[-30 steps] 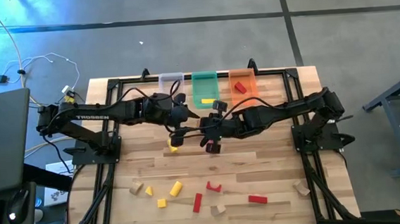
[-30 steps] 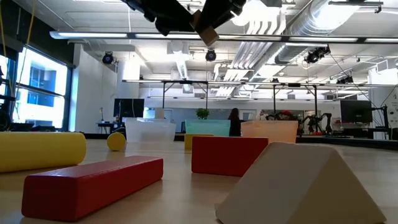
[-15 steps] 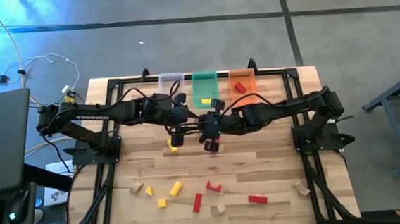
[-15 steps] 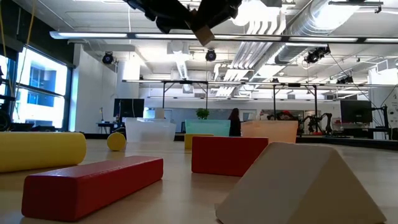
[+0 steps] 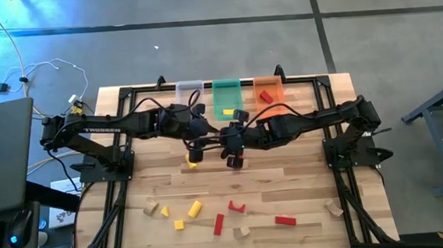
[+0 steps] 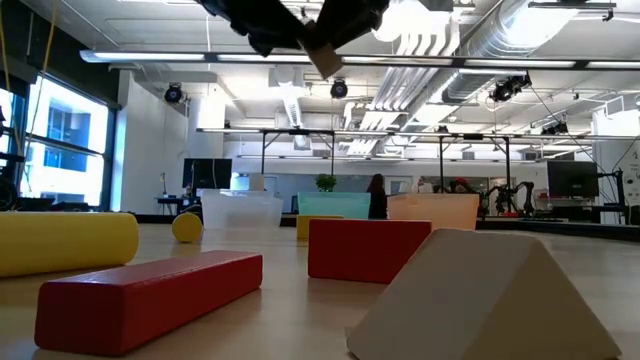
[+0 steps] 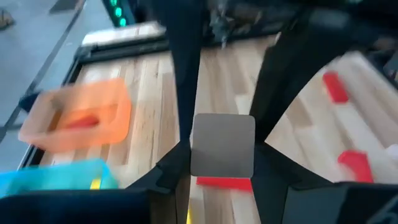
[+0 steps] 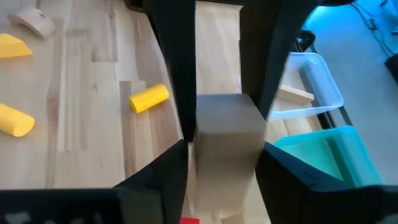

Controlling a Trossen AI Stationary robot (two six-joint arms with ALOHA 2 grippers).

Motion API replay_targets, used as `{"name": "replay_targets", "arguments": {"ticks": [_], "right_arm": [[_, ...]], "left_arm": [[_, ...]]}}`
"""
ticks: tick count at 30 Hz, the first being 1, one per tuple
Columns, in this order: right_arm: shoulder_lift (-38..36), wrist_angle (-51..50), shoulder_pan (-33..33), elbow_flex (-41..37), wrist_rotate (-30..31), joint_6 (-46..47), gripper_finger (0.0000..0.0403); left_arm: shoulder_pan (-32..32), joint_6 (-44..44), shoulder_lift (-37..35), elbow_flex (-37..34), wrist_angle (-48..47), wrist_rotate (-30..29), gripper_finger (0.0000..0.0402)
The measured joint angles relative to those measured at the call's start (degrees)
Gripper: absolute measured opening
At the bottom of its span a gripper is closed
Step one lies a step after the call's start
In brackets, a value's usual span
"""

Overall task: Sort & place blocks by color
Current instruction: Put the brown block into the white transparent bin

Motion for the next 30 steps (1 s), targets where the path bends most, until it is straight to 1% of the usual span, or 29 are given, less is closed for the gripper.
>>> {"name": "replay_targets", "arguments": {"ticks": [2,5,8,11,15,21,27,30], "right_arm": [[0.0,-0.9,0.0,0.0,1.1,0.2,0.0176],[0.0,-1.8,0.0,0.0,2.3,1.1,0.0193],[0.0,-2.1,-0.1,0.0,1.3,2.3,0.0200],[0.0,-2.2,-0.1,-0.1,-0.7,3.6,0.0200],[0.3,-3.5,-0.1,-0.1,-0.8,5.8,0.0201],[2.9,-6.6,-0.8,-0.2,-1.3,5.8,0.0201],[5.0,-6.9,-1.6,-0.2,-5.3,3.6,0.0201],[5.8,-6.9,-1.5,-0.2,-8.4,0.7,0.0201]], "left_arm": [[0.0,0.0,0.0,0.0,-2.2,-3.0,0.0102],[0.3,0.2,0.0,0.0,-6.2,-10.1,0.0102],[1.1,0.2,0.0,0.0,-9.6,-16.4,0.0102],[2.8,0.3,0.0,0.0,-12.8,-20.4,0.0102],[6.7,0.4,0.0,0.0,-15.3,-22.4,0.0102],[14.4,0.4,1.2,0.0,-15.3,-22.7,0.0102],[22.8,-0.6,4.8,0.0,-14.8,-22.5,0.0102],[26.1,-1.0,7.4,0.0,-14.6,-20.6,0.0102]]}}
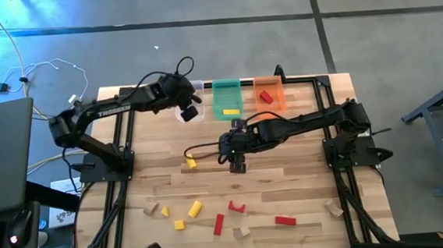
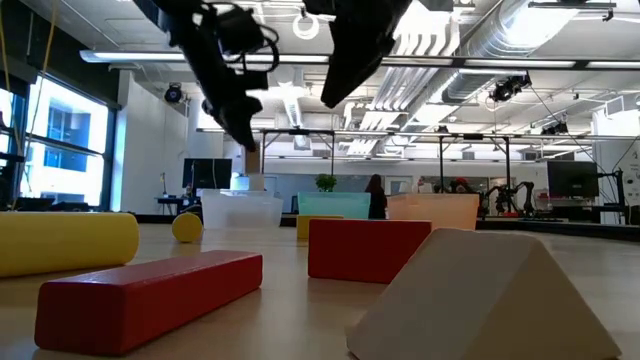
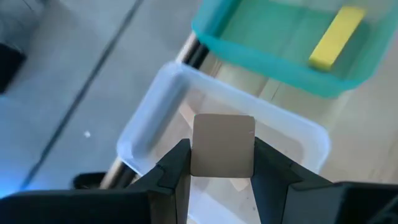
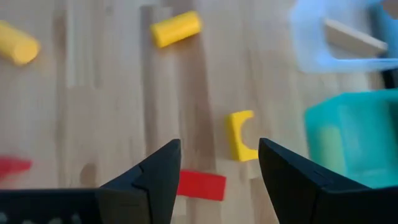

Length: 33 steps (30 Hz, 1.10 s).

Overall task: Sort & place blocks by color
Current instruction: Put the brown block into the white transparent bin

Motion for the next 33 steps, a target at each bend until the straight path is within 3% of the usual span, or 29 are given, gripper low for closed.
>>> {"name": "replay_targets", "arguments": {"ticks": [5,15,20,28,33], "right_arm": [[1.5,-0.8,0.0,0.0,-2.0,-8.0,0.0201],[6.2,-3.2,0.0,0.0,-9.0,-26.5,0.0201],[8.9,-4.3,0.0,0.0,-7.9,-31.4,0.0201],[11.6,-5.5,0.0,0.0,-7.4,-38.0,0.0201],[13.1,-5.8,0.0,0.0,-7.4,-41.6,0.0201]], "left_arm": [[3.4,-0.1,4.2,0.0,1.3,3.4,0.0102],[5.1,-1.6,8.1,0.0,2.2,-1.8,0.0106],[6.0,0.3,9.1,0.0,2.8,-3.7,0.0118],[6.3,11.1,9.8,0.0,4.3,-4.3,0.0122],[6.3,11.9,9.8,0.0,4.2,-4.0,0.0123]]}}
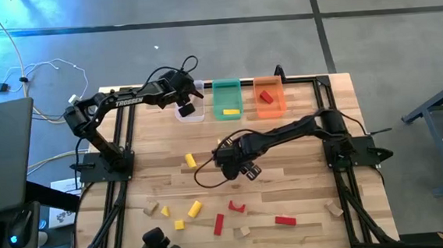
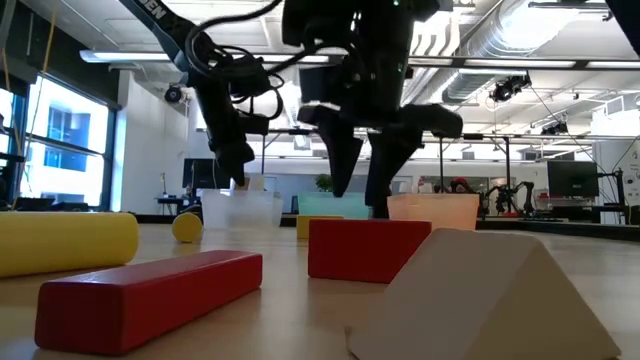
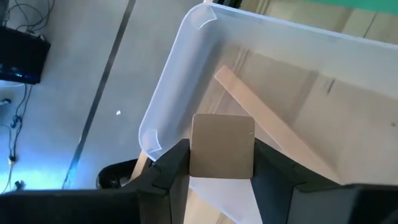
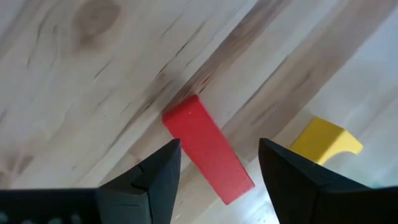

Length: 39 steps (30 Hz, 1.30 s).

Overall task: Sort & place blocks by color
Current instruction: Put the brown block into the white transparent bin, then put the red block into the orange transparent bin

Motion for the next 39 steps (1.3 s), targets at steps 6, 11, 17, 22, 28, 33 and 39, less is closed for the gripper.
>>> {"name": "replay_targets", "arguments": {"ticks": [6,11,17,22,28,33,39], "right_arm": [[2.2,-1.1,0.0,0.0,0.5,-4.3,0.0201],[3.4,-1.3,0.2,0.0,4.2,-6.7,0.0201],[3.8,-1.1,0.2,0.0,4.8,-6.8,0.0201],[3.8,-1.0,0.2,0.0,4.5,-6.7,0.0201],[5.1,-0.8,-0.1,0.0,1.5,-6.2,0.0201],[6.8,-1.0,0.0,0.3,2.0,-5.9,0.0201],[7.0,-1.8,0.0,0.3,2.0,-2.2,0.0161]], "left_arm": [[0.0,0.0,0.0,0.0,0.0,2.1,0.0129],[0.0,-0.1,0.0,0.0,0.0,3.6,0.0155],[0.0,-2.0,0.0,0.0,0.0,3.6,0.0192],[0.0,-3.5,0.0,0.0,0.0,3.3,0.0208],[-0.9,-4.1,-1.6,0.0,-0.8,3.2,0.0206],[-3.3,-4.0,-5.0,0.0,-1.2,3.2,0.0206],[-6.6,-7.1,-10.0,0.0,-7.0,3.2,0.0207]]}}
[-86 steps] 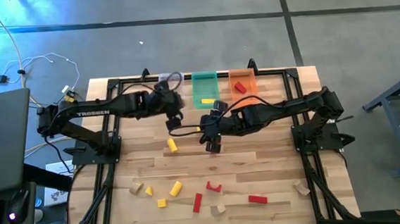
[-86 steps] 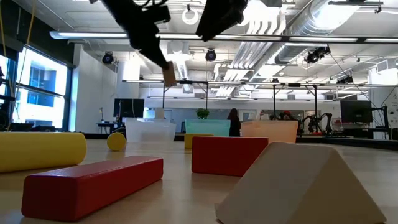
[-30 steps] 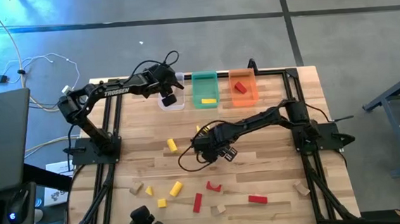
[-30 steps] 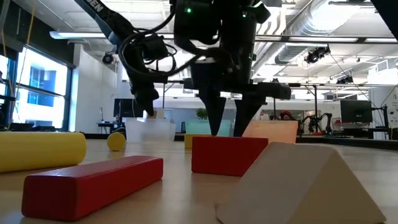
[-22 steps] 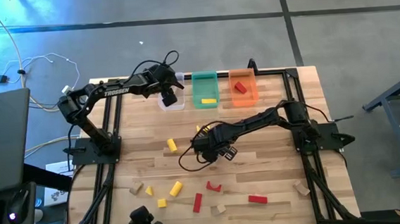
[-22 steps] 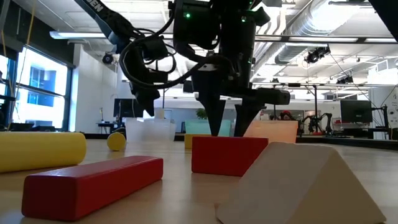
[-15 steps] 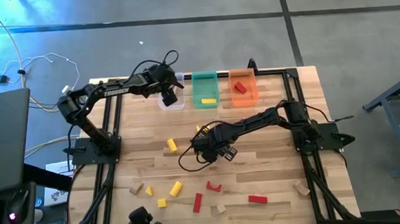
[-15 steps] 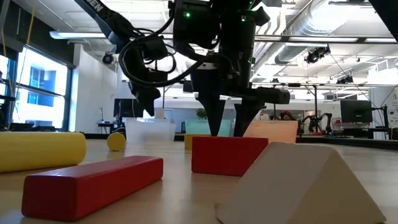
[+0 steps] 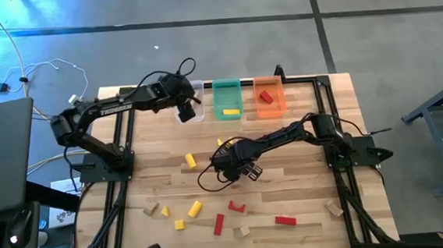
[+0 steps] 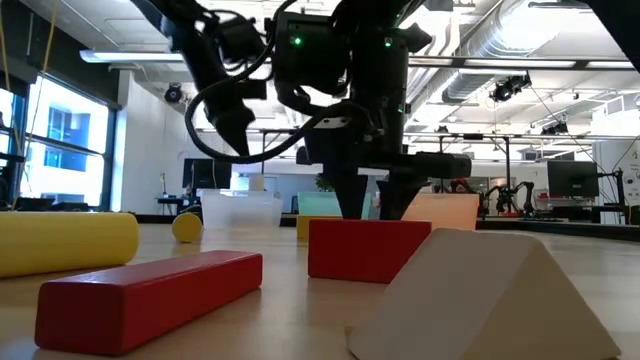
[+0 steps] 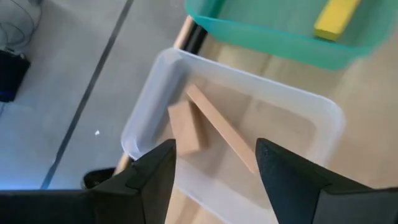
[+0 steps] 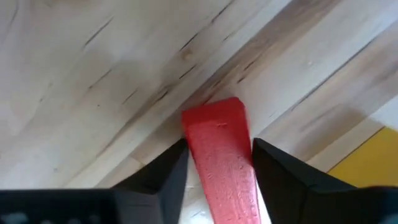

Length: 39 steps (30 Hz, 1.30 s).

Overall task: Sort & place blocks by color
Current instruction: Put the red block into the orange transparent bin

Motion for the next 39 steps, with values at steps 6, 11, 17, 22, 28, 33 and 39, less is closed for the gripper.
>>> {"name": "replay_targets", "arguments": {"ticks": [6,11,17,22,28,33,39], "right_arm": [[0.0,-1.4,-0.8,0.0,-2.5,8.7,0.0086],[-1.0,-1.7,-1.5,-0.2,-4.0,13.5,0.0086],[-4.8,-2.2,-2.7,-0.6,-5.5,17.3,0.0086],[-8.6,-2.4,-5.0,-0.4,-4.4,22.1,0.0086],[-13.7,-3.3,-8.4,-0.4,0.0,27.3,0.0086],[-17.8,-4.3,-12.8,-0.4,0.7,29.9,0.0086],[-21.2,-4.9,-19.0,-0.4,3.3,35.4,0.0086]], "left_arm": [[-4.9,-3.3,-4.3,0.0,-8.7,0.0,0.0207],[-9.6,-5.7,-6.5,0.0,-12.0,0.1,0.0207],[-15.0,-8.0,-7.6,0.0,-15.3,0.5,0.0207],[-18.4,-8.6,-7.6,-0.1,-17.3,1.5,0.0207],[-21.1,-8.5,-7.6,-2.8,-17.3,5.9,0.0207],[-22.4,-8.4,-7.6,-4.8,-16.6,6.4,0.0207],[-23.8,-2.8,-7.6,-6.8,-15.2,8.5,0.0207]]}}
